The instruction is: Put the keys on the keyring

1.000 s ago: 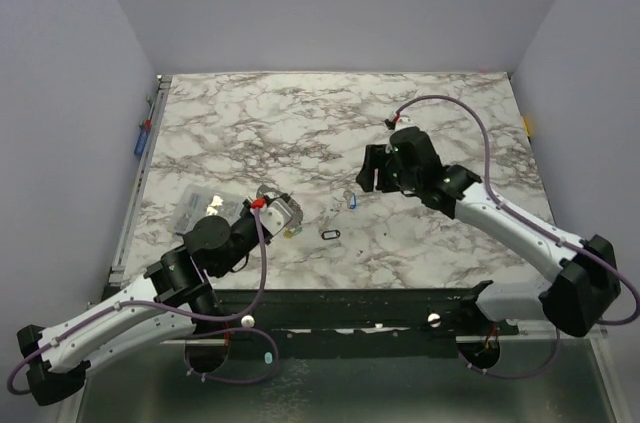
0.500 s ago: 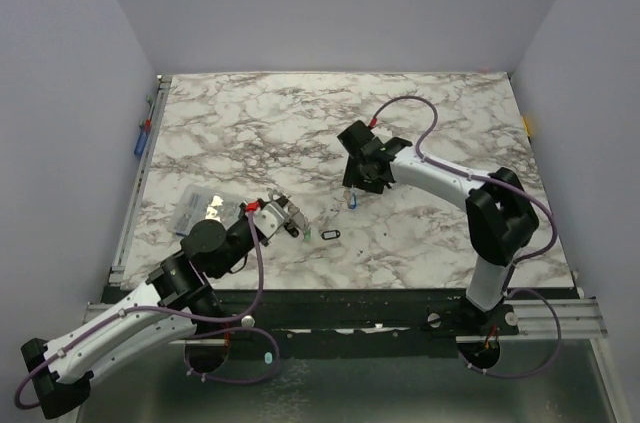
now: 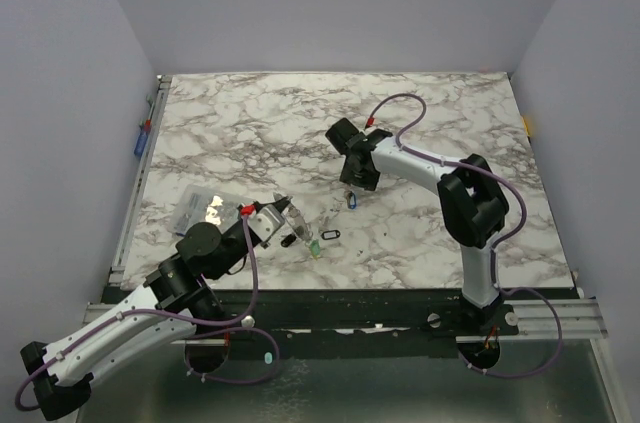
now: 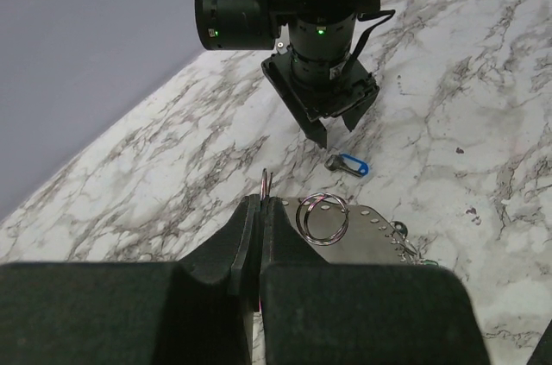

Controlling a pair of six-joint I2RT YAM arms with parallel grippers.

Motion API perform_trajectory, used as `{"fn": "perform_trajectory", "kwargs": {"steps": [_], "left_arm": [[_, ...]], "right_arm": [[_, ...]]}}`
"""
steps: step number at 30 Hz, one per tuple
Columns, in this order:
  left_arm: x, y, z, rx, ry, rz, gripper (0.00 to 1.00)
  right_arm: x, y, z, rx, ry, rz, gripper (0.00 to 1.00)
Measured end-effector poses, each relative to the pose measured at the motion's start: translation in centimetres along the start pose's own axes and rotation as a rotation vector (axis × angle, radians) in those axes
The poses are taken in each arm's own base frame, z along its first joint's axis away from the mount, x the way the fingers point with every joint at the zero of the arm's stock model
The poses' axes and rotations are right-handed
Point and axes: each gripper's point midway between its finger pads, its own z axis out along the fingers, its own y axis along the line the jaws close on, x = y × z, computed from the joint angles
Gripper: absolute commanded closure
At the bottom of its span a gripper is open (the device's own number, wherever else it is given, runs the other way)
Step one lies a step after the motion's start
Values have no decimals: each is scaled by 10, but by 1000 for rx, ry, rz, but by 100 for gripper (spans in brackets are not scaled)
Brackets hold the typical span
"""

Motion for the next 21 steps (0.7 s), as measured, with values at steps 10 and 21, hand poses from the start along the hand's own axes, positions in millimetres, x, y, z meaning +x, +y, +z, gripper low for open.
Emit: {"fn": "perform_trajectory", "kwargs": {"steps": [10, 21], "left_arm": [[0, -4, 0, 18, -6, -5, 100], [0, -4, -1, 20, -8, -7, 100]], "right_arm": [[3, 0, 9, 22, 3, 8, 54], [7, 2, 18, 31, 10, 1, 52]]}}
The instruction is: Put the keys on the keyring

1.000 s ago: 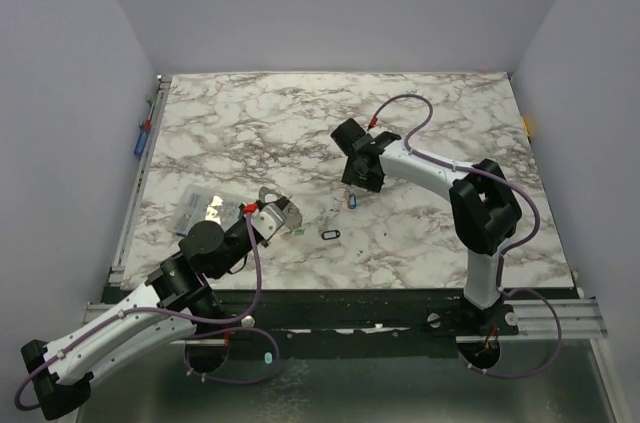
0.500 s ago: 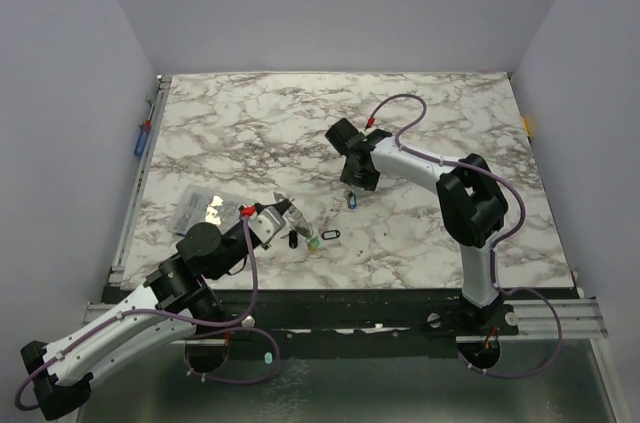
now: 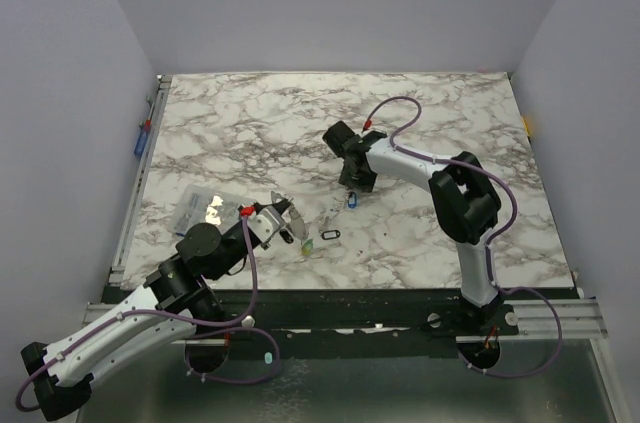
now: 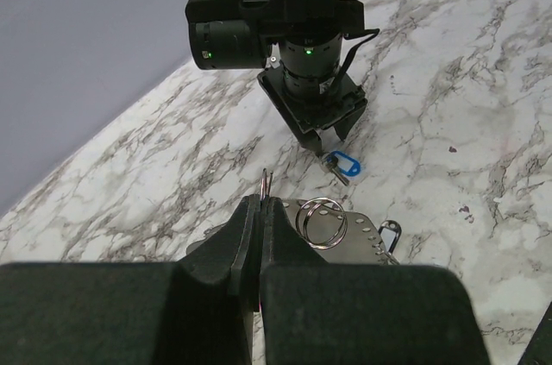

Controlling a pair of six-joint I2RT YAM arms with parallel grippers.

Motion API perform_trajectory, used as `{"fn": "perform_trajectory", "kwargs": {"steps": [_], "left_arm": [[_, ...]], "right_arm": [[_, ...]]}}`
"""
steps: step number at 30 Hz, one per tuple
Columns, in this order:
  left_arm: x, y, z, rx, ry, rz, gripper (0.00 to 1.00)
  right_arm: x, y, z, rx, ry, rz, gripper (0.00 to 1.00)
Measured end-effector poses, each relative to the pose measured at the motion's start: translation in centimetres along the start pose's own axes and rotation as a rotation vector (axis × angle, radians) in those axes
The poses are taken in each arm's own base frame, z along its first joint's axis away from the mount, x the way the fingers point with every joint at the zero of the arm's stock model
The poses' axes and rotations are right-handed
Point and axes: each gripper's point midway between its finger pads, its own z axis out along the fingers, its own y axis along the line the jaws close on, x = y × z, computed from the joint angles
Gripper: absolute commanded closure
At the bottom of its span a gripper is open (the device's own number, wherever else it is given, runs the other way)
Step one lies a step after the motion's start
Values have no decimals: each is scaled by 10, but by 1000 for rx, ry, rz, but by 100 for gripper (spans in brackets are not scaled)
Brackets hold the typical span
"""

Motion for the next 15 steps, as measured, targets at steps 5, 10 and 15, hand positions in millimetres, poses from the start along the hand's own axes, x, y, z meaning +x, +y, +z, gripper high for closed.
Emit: {"fn": "perform_trajectory", "kwargs": {"steps": [5, 10, 15], "left_arm": [[1, -1, 0, 1, 3, 0, 100], [2, -1, 0, 2, 3, 0, 100], [2, -1, 0, 2, 3, 0, 100]], "right_arm": [[-2, 5, -3, -14, -8, -4, 49], [-5, 18, -10, -46, -24, -9, 47], [-2, 20, -12, -50, -24, -19, 51]]}}
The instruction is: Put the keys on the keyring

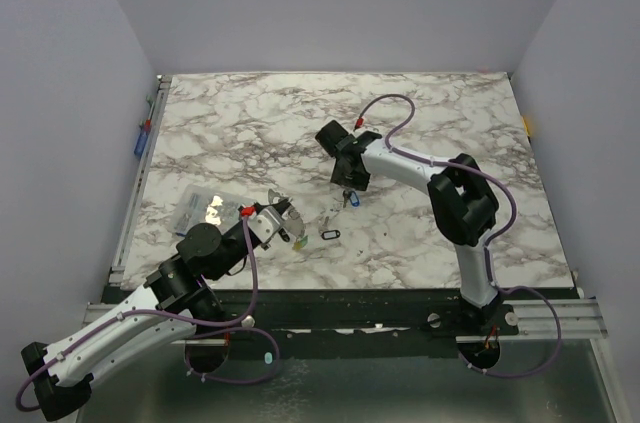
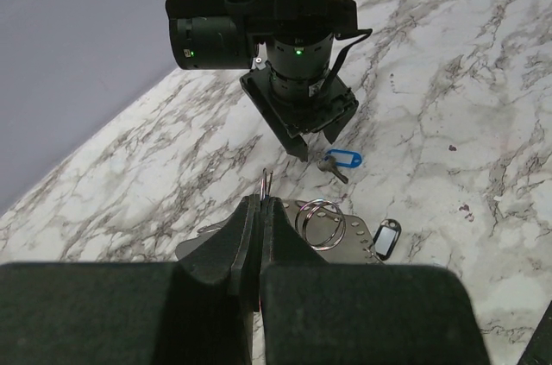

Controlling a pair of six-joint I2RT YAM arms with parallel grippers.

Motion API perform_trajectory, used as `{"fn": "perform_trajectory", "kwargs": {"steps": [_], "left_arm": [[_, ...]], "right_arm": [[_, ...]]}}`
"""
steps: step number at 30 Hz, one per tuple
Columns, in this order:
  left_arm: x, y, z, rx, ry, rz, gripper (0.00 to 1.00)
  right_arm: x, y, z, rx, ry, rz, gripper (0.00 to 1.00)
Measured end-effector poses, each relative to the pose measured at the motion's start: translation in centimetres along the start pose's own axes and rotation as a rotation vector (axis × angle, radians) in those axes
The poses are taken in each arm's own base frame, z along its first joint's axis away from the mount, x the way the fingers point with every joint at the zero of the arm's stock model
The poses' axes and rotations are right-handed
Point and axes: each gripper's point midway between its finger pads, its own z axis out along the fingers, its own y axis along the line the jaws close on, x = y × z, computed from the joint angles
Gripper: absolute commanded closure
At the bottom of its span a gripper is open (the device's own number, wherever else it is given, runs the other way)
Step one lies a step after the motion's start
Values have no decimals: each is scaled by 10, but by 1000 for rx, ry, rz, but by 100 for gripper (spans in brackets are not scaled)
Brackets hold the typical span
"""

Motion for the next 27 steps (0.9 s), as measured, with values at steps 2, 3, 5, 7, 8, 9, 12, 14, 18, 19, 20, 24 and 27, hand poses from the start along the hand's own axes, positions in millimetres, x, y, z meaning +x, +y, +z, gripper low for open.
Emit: {"fn": "perform_trajectory", "kwargs": {"steps": [2, 3, 5, 7, 8, 9, 12, 14, 18, 19, 20, 24, 27], "left_arm": [[0, 0, 0, 0, 0, 0, 100], [0, 0, 0, 0, 0, 0, 100], [0, 0, 0, 0, 0, 0, 100], [0, 0, 0, 0, 0, 0, 100], [0, 0, 0, 0, 0, 0, 100], [0, 0, 0, 0, 0, 0, 100], [0, 0, 0, 0, 0, 0, 100], [0, 0, 0, 0, -1, 0, 100], [-1, 0, 0, -2, -6, 0, 100], [-1, 0, 0, -2, -7, 0, 100], [-2, 1, 0, -2, -7, 0, 100], [-2, 1, 0, -2, -7, 0, 100], [-2, 1, 0, -2, -7, 0, 100]], "right_arm": [[1, 1, 0, -2, 1, -8, 58], [2, 1, 0, -2, 1, -13, 62], [1, 1, 0, -4, 0, -23, 68], [2, 1, 1, -3, 0, -30, 71], [2, 1, 2, -2, 1, -32, 71], [3, 0, 4, 0, 2, -38, 71], [6, -1, 8, 8, 7, -47, 72], [7, -2, 9, 11, 9, -51, 72], [8, -3, 10, 11, 9, -62, 79], [7, -3, 10, 10, 8, -64, 82], [7, -2, 10, 9, 8, -66, 83], [6, -3, 10, 10, 2, -74, 88], [5, -4, 10, 14, -3, -83, 98]]}}
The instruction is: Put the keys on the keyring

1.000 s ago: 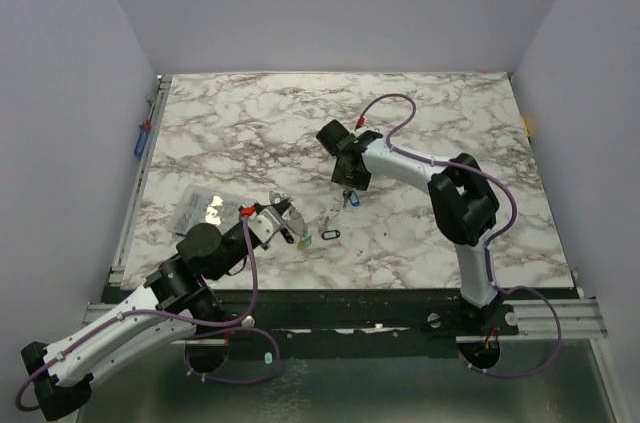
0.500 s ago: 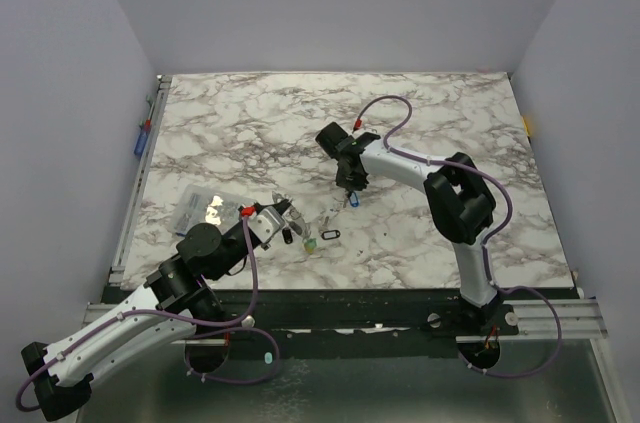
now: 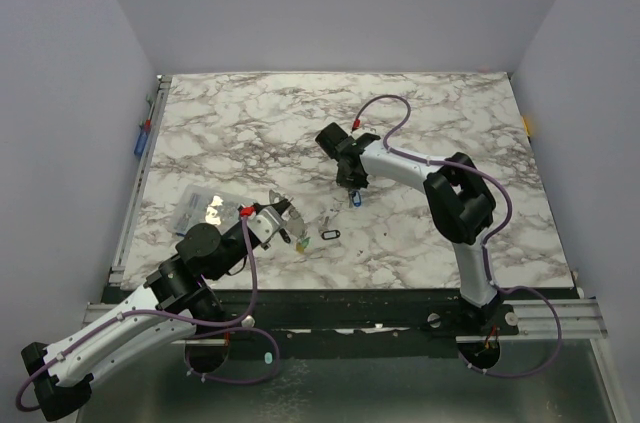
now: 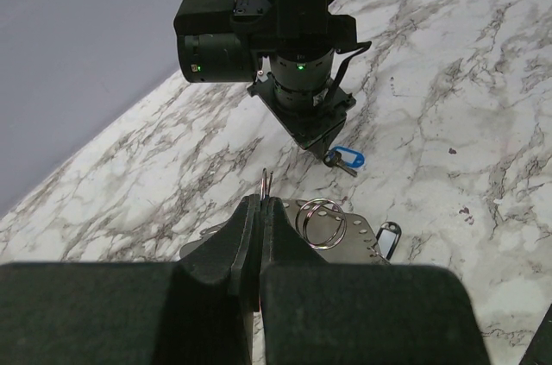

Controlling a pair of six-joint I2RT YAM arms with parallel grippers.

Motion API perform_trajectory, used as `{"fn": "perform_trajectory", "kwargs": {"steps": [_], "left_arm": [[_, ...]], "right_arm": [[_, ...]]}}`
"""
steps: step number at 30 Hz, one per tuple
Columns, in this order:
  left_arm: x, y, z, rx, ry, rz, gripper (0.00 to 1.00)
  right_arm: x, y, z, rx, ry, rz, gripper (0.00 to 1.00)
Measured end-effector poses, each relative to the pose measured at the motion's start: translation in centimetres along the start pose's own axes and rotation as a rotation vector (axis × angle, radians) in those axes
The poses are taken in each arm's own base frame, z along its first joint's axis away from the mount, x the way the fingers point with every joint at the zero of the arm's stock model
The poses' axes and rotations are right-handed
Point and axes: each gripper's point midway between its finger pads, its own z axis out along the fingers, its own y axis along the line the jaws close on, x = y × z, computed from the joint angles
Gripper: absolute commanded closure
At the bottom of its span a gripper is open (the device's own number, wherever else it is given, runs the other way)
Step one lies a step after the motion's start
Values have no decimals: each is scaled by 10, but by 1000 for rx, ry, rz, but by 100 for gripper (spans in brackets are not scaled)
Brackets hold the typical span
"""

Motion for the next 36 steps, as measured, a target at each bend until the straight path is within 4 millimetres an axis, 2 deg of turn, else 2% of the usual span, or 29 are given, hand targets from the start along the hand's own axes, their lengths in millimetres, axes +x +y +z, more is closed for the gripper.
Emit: {"fn": "perform_trajectory", "kwargs": {"steps": [8, 14, 17, 23, 31, 36], "left_arm": [[0, 0, 0, 0, 0, 0, 100], [-1, 0, 0, -1, -4, 0, 100], [-2, 1, 0, -2, -8, -1, 100], [-2, 1, 0, -3, -9, -1, 100], [-2, 1, 1, -3, -9, -1, 100], [-1, 0, 1, -1, -3, 0, 100]], "right_arm": [[-1, -1, 3, -6, -18, -31, 99], [-3, -6, -4, -41, -45, -72, 99], [-6, -10, -19, -93, -73, -96, 99], [-19, -5, -60, -286, -170, -92, 99], [-8, 10, -89, -535, -212, -160, 99], [-13, 13, -123, -661, -271, -221, 99]]}}
